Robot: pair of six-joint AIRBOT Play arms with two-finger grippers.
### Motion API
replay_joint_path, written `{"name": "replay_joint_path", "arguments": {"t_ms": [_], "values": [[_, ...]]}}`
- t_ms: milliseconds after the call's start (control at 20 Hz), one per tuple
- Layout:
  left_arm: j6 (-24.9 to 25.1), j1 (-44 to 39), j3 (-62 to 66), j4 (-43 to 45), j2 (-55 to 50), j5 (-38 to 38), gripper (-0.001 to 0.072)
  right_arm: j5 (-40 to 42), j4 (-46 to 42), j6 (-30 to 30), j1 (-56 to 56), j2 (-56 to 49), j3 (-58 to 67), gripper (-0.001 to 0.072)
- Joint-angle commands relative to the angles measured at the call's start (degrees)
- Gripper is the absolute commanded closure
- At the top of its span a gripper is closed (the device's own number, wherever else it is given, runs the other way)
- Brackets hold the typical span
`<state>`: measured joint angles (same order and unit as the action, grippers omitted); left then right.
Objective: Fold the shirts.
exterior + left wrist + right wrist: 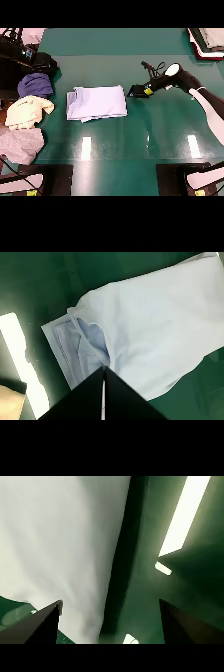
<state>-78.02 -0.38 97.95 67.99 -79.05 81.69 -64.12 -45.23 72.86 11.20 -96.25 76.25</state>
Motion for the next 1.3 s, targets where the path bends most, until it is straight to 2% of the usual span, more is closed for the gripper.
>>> {"name": "replay_joint_path", "arguments": {"t_ms": [0,300,350,450,600,650,900,1100,1250], "values": [[0.0,0.07,-1.49,-1.27,-0.13,-0.74,0.0687,1.51,7.23,-2.05,0.35,-3.32,-1.53,0.0008],[0.0,0.07,-1.84,-2.29,-0.07,-0.07,0.0687,-0.72,8.33,-0.87,8.63,-12.83,10.62,0.0028],[0.0,0.07,-1.84,-2.36,-0.07,0.11,0.0687,-1.36,8.31,-0.57,9.92,-14.16,12.31,0.0079],[0.0,0.07,-1.84,-2.47,-0.07,0.44,0.0687,-3.19,8.26,-0.26,12.07,-16.17,14.45,0.0225],[0.0,0.07,-1.84,-2.47,-0.07,0.42,0.0687,-3.58,8.2,-3.52,14.01,-17.05,15.72,0.0663],[0.0,0.07,-1.84,-2.45,-0.07,0.46,0.0687,-3.3,8.04,-3.48,14.03,-16.9,15.72,0.0695],[0.04,0.07,-1.84,-2.43,-0.07,1.51,0.0687,-2.69,7.48,-3.34,8.28,-10.56,9.62,0.0696],[0.02,0.07,-1.84,-2.43,-0.07,1.51,0.0687,-1.66,-0.59,-3.32,-3.76,2.16,0.09,0.0696],[0.0,0.07,-1.84,-2.43,-0.07,1.51,0.0687,0.42,-4.9,-3.28,-17.4,12.68,-6.78,0.0696]]}}
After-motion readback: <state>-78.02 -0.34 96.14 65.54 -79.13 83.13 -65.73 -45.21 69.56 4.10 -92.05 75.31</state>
